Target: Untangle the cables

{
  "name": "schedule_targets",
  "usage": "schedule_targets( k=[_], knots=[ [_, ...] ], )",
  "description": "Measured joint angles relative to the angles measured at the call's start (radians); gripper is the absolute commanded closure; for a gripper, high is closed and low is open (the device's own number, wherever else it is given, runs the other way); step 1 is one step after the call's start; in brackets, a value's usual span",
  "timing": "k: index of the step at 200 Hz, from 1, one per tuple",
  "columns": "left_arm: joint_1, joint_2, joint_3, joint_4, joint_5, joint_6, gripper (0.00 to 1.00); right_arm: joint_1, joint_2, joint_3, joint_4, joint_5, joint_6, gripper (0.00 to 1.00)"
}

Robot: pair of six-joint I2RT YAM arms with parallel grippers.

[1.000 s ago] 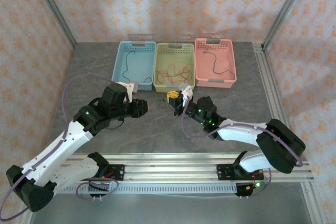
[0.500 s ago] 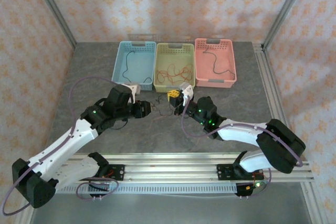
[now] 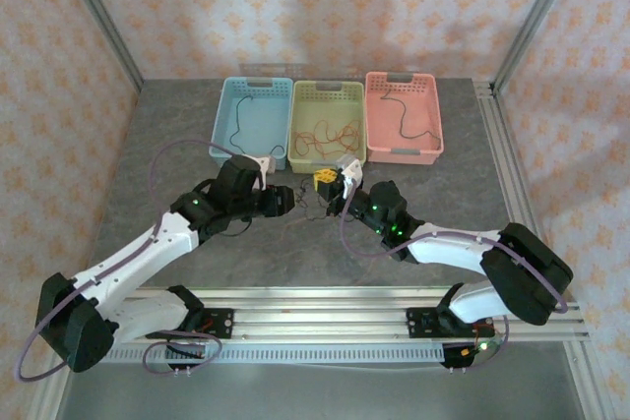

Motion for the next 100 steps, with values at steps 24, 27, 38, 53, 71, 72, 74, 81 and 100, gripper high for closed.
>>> schedule_targets(
  k=[24,27,38,53,71,72,74,81,100],
  knots=[
    [-0.008,0.021,0.0,0.027,0.004,0.003,0.55,0.0,0.006,0.0,0.0,0.0,0.004,1.0],
    [-0.011,0.024,0.0,0.029,0.005,0.002,0.54,0.0,0.007,0.0,0.0,0.0,0.004,1.0],
    [-0.02,0.034,0.0,0.037,0.007,0.004,0.52,0.0,0.01,0.0,0.0,0.0,0.006,1.0],
    [-0.032,0.053,0.0,0.044,0.006,0.008,0.51,0.0,0.013,0.0,0.0,0.0,0.009,1.0],
    [-0.045,0.077,0.005,0.043,-0.006,0.017,0.49,0.0,0.013,0.0,0.0,0.0,0.011,1.0],
    [-0.046,0.078,0.006,0.043,-0.006,0.018,0.49,0.0,0.013,0.0,0.0,0.0,0.011,1.0],
    [-0.046,0.082,0.007,0.043,-0.008,0.019,0.49,0.0,0.013,0.0,0.0,0.0,0.011,1.0],
    [-0.051,0.093,0.013,0.044,-0.009,0.027,0.49,0.0,0.013,0.0,0.0,0.0,0.011,1.0],
    [-0.064,0.123,0.035,0.043,-0.02,0.038,0.48,0.0,0.013,0.0,0.0,0.0,0.011,1.0]
  ],
)
